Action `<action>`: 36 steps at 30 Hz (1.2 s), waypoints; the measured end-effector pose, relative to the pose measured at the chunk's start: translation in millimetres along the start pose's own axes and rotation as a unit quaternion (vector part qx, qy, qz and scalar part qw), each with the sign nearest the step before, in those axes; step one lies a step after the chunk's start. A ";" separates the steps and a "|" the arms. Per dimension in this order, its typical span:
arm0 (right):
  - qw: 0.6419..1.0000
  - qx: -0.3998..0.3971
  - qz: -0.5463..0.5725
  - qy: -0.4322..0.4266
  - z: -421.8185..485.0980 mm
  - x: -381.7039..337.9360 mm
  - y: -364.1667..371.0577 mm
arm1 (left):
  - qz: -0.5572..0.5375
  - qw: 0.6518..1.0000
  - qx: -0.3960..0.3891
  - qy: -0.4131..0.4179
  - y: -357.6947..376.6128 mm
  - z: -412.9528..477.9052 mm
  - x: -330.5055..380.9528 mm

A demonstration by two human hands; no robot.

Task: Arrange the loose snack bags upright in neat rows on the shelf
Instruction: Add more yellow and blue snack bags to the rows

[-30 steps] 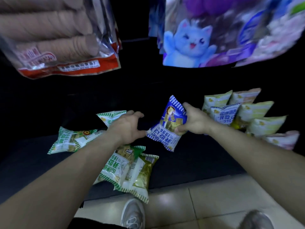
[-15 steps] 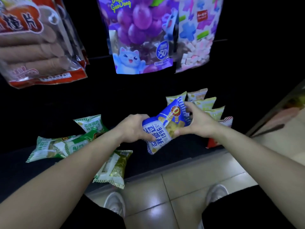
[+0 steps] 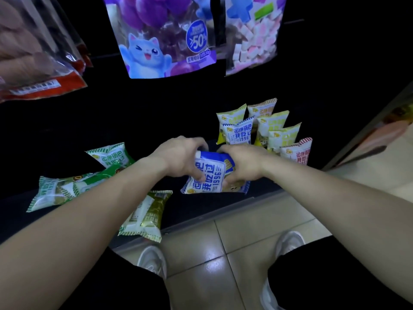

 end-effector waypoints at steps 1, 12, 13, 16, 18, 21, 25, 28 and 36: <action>0.999 0.003 0.033 0.006 2.3 6.9 -1.5 | -0.051 0.998 0.013 -0.016 -3.1 0.7 -6.8; 0.932 0.051 0.358 0.016 7.8 50.3 -14.1 | -0.332 0.941 0.049 -0.044 8.6 18.3 -30.7; 0.947 0.062 0.315 0.025 6.9 56.2 -14.8 | -0.305 0.949 0.059 -0.050 8.5 22.8 -31.4; 0.982 0.070 0.156 0.079 2.0 84.7 -15.2 | -0.219 0.972 0.054 -0.073 21.6 39.7 -29.2; 0.985 0.041 0.110 0.124 -4.5 109.9 -10.5 | -0.174 0.980 0.032 -0.095 37.5 54.8 -26.1; 0.980 -0.016 0.077 0.184 -18.7 146.0 0.0 | -0.127 0.985 0.016 -0.114 56.4 82.9 -14.9; 0.972 -0.039 0.071 0.222 -36.3 177.3 8.0 | -0.095 0.988 0.010 -0.125 83.6 118.0 8.1; 0.969 -0.045 0.034 0.239 -47.2 194.1 15.4 | -0.105 0.986 -0.009 -0.127 108.2 141.5 25.8; 0.964 -0.074 0.046 0.251 -56.2 215.2 34.1 | -0.140 0.978 -0.021 -0.152 149.1 187.0 63.7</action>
Point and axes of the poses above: each hand's wrist, its own z-axis towards the middle knuckle, its own y-axis out of the palm, x = y × z, the point moved 10 cm from there along z, towards the middle knuckle, and after that the axes turned 9 degrees about z, right-handed, at the moved point
